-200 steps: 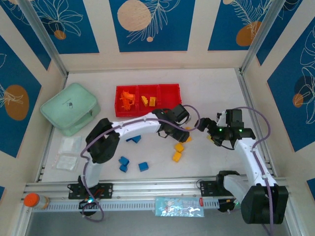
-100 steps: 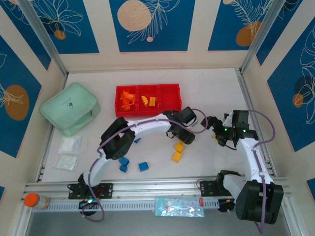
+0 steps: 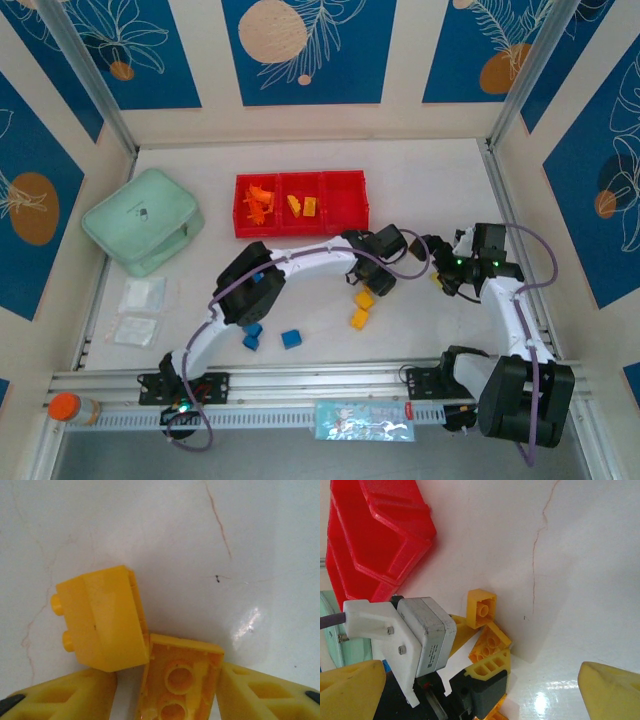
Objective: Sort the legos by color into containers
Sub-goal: Pick up the lego from the center of the table, then place the lego in the container.
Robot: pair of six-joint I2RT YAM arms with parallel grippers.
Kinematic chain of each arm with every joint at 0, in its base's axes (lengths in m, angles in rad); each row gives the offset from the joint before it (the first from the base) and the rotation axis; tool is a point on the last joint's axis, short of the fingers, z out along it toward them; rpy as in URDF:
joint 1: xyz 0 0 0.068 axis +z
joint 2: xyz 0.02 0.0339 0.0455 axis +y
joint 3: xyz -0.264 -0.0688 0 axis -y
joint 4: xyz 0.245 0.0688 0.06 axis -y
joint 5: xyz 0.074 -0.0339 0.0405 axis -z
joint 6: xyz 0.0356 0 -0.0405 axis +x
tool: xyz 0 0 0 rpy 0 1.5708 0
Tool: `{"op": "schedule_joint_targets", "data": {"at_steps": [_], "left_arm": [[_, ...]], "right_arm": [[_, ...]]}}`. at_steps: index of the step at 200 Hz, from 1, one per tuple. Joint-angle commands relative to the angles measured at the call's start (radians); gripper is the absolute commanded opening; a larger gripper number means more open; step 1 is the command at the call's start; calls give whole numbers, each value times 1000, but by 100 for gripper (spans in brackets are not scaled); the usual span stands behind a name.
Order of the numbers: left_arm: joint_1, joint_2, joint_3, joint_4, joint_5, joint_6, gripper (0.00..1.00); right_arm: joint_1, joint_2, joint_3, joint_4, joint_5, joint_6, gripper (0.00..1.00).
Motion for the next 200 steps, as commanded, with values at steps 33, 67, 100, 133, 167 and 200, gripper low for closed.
{"op": "schedule_joint_targets", "data": {"at_steps": [33,67,100,133,167,200], "left_arm": [[-2,8,-21,-30,-91,44,44],[-2,-14,-37,-20,-110,54,37],[0,-63,-66,16,-123,70,36],[19,-142,-107,18,-135,64,36],[61,-279,-215,50,-115,55,36],[156,-407,-294,77,-67,10,36]], "right_arm": [[-6,2,-16,7,-40,-7,99],[-5,1,-13,1,-42,-9,99],[-5,-7,-6,-2,-51,-13,99],[11,-9,11,-4,-58,-23,99],[79,27,35,8,-64,-26,99],[184,86,72,29,-36,-13,99]]}}
